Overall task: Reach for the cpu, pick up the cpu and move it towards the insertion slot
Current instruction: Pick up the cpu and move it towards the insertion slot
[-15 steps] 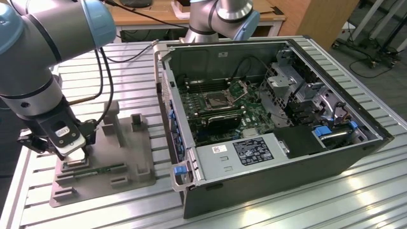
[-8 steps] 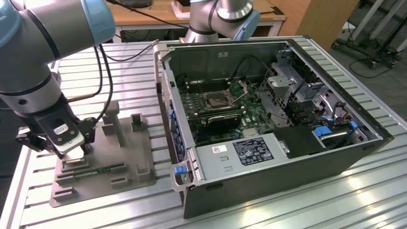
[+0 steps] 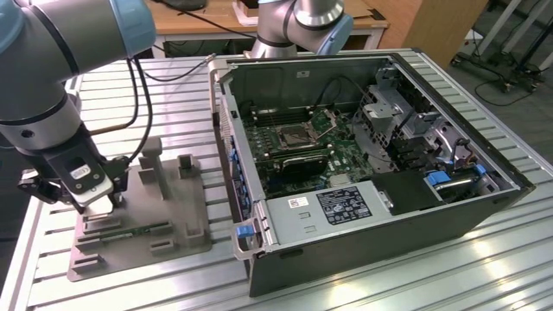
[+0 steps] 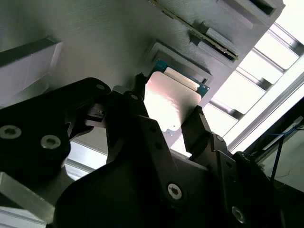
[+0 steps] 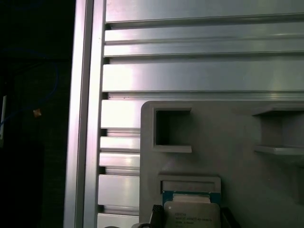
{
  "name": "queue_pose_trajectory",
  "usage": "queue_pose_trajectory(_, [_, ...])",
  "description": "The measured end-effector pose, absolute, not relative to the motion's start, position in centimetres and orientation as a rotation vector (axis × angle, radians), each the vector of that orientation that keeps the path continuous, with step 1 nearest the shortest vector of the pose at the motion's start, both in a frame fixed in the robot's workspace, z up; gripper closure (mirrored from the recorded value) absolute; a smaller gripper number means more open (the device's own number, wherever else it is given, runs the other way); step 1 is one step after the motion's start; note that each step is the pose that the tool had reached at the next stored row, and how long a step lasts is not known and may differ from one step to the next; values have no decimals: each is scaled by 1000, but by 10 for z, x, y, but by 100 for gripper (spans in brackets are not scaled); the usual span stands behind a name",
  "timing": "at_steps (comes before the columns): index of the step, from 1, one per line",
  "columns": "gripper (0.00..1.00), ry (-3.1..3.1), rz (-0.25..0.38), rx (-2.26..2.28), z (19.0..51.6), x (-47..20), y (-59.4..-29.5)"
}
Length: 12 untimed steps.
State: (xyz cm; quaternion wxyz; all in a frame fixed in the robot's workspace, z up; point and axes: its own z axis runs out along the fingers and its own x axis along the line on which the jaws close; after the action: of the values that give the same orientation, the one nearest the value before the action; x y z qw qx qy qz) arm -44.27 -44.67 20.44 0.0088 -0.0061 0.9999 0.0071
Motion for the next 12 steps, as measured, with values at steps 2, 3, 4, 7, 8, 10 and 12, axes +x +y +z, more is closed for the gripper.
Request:
queue_pose_trajectory(2, [45,3124,22,-19,206,-443,-447])
queue_pose_trajectory(3, [45,3124,22,-19,207,-443,-447])
queue_pose_trajectory(4, [45,3124,22,-19,208,-443,-447])
queue_pose_trajectory(7, [45,3124,22,-19,210,-443,-447])
queue_pose_trajectory(8, [45,3124,22,-19,211,-443,-447])
queue_pose_trajectory(10, [45,3124,22,-19,211,-443,-447])
queue_pose_trajectory(12, [45,3124,22,-19,211,-443,-447])
